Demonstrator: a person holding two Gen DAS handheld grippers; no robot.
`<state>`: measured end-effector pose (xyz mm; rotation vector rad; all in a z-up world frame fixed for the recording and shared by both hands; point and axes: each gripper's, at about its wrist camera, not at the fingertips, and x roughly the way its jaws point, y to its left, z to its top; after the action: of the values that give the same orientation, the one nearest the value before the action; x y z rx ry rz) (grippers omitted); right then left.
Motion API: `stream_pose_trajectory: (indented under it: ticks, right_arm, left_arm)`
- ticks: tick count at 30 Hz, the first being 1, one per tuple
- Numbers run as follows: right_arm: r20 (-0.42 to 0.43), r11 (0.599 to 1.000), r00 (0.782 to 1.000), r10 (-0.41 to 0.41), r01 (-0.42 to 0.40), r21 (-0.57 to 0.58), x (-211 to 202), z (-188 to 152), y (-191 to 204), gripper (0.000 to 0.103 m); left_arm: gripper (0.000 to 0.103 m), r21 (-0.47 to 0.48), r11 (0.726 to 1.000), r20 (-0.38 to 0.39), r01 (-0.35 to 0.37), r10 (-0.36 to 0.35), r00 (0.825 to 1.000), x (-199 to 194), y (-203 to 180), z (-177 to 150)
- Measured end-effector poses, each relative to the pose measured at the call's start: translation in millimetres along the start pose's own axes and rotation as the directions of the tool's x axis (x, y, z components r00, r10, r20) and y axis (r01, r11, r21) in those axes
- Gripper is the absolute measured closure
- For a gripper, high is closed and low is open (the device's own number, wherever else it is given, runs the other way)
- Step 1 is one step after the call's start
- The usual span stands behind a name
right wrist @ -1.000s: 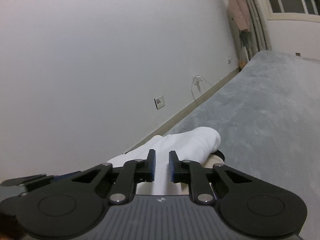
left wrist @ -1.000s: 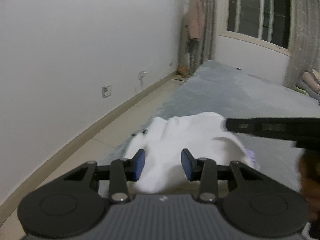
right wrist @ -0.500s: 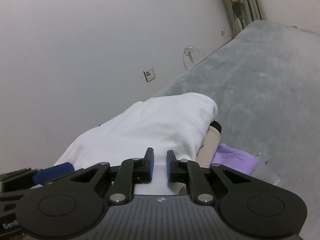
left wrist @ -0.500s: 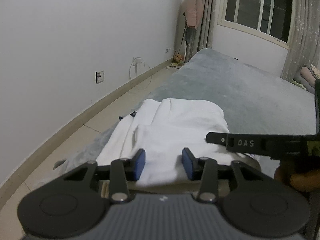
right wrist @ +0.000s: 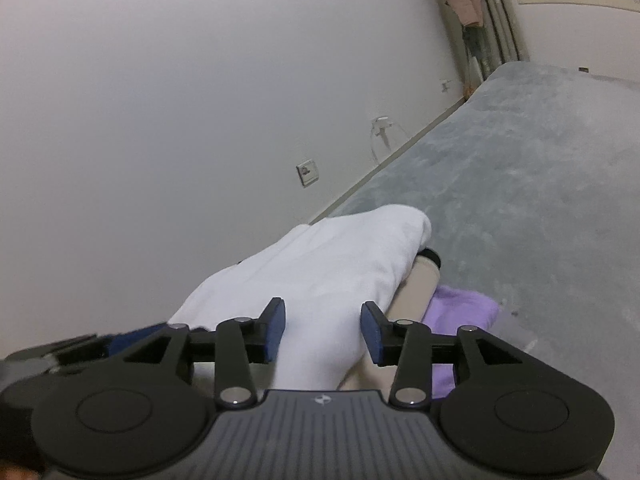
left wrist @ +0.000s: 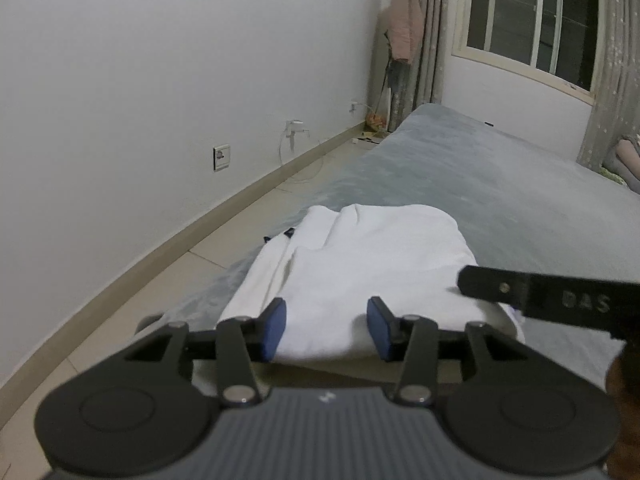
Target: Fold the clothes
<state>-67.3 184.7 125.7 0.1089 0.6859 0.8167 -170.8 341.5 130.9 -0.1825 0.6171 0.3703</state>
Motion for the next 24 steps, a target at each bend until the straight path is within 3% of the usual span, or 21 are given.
stream_pose_trajectory:
  ticks: [6, 24]
  right_arm:
    - [0.010, 1.000, 1.000, 0.030, -0.030, -0.002, -24.9, -7.0, -2.4, 0.060]
    - [-0.034, 0.993, 0.996, 0.084, -0.087, -0.077, -79.3, -40.2, -17.1, 0.045]
  left_arm:
    - [0.049, 0.018, 0.999, 0.026, -0.033, 0.032, 0.999, -21.6, -5.6, -4.1]
    - [0.022, 0.059, 0.998, 0.013, -0.008, 0.007, 1.000, -47.1, -34.2, -22.1]
